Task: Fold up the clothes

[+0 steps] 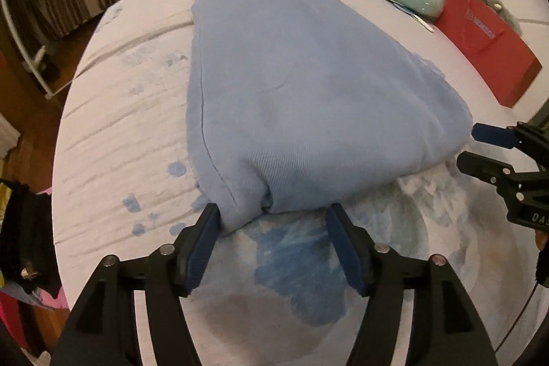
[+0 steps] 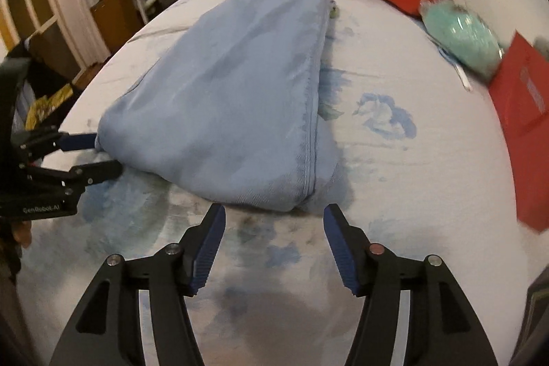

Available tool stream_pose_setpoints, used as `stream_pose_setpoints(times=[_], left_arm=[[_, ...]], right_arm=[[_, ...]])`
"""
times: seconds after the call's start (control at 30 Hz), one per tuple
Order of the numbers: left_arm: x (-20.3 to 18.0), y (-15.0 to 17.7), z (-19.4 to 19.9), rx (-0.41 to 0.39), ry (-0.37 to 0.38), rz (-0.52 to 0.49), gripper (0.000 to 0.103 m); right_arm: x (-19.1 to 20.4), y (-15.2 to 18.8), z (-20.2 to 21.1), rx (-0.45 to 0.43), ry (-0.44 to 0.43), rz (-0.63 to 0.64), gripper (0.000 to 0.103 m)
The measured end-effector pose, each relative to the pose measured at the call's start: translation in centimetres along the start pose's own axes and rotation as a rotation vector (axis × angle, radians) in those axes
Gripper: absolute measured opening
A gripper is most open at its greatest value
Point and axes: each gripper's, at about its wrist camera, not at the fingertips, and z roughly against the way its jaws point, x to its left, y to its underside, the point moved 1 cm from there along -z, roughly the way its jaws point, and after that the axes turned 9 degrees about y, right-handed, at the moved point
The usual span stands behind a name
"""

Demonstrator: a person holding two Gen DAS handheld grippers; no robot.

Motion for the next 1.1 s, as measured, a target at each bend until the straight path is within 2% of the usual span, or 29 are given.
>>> stream_pose_setpoints(times=[0.1, 0.23, 0.3, 0.47, 0.57, 0.67, 0.73, 0.77, 0.83, 0.9, 1.03, 1.07, 1.1], left_arm=[[0.0, -0.4, -0.3, -0.017, -0.020, 0.023, 0.077], [0.0, 0.1, -0.2, -0.048, -0.032, 0.025, 0.079], [0.0, 0.3, -0.2, -0.069, -0.032, 0.017, 0.083], [0.0, 0.5, 0.0, -0.096, -0.027, 0.001, 0.084], [0.2, 0.6, -0.2, -0.117, -0.027, -0.003, 0.084], [0.4, 0.2, -0.5, -0.120, -0.030, 0.000, 0.086], [0.4, 0.0, -0.5, -0.114, -0.030, 0.001, 0.086], [0.4, 0.0, -0.5, -0.111, -0.030, 0.002, 0.086], [0.3, -0.1, -0.5, -0.105, -0.028, -0.002, 0.083], [0.1, -0.2, -0.5, -0.101, -0.021, -0.016, 0.058], [-0.4, -0.5, -0.4, -0.093, -0.007, -0.043, 0.051], [-0.5, -0.5, -0.3, -0.091, -0.007, -0.054, 0.045], [-0.5, -0.6, -0.3, -0.090, -0.009, -0.066, 0.020]], right_arm=[[-0.1, -0.3, -0.4, -0.029, 0.017, 0.047, 0.066], [-0.1, -0.5, -1.6, -0.047, 0.015, 0.094, 0.067], [-0.1, -0.3, -2.1, -0.055, 0.008, 0.100, 0.067], [-0.9, 0.2, -2.6, -0.087, -0.032, 0.064, 0.076], [-0.6, 0.3, -2.6, -0.090, -0.042, 0.084, 0.080], [-0.5, 0.1, -2.7, -0.090, -0.050, 0.091, 0.080], [-0.5, 0.0, -2.8, -0.093, -0.047, 0.087, 0.078], [-0.5, -0.1, -2.9, -0.095, -0.043, 0.083, 0.073], [-0.5, -0.2, -2.9, -0.101, -0.039, 0.078, 0.064], [-0.3, -0.1, -2.7, -0.107, -0.037, 0.072, 0.053], [-0.1, -0.2, -2.6, -0.109, -0.039, 0.059, 0.044], [-0.1, -0.3, -2.6, -0.108, -0.046, 0.054, 0.039], [-0.2, -0.4, -2.6, -0.106, -0.052, 0.049, 0.032]])
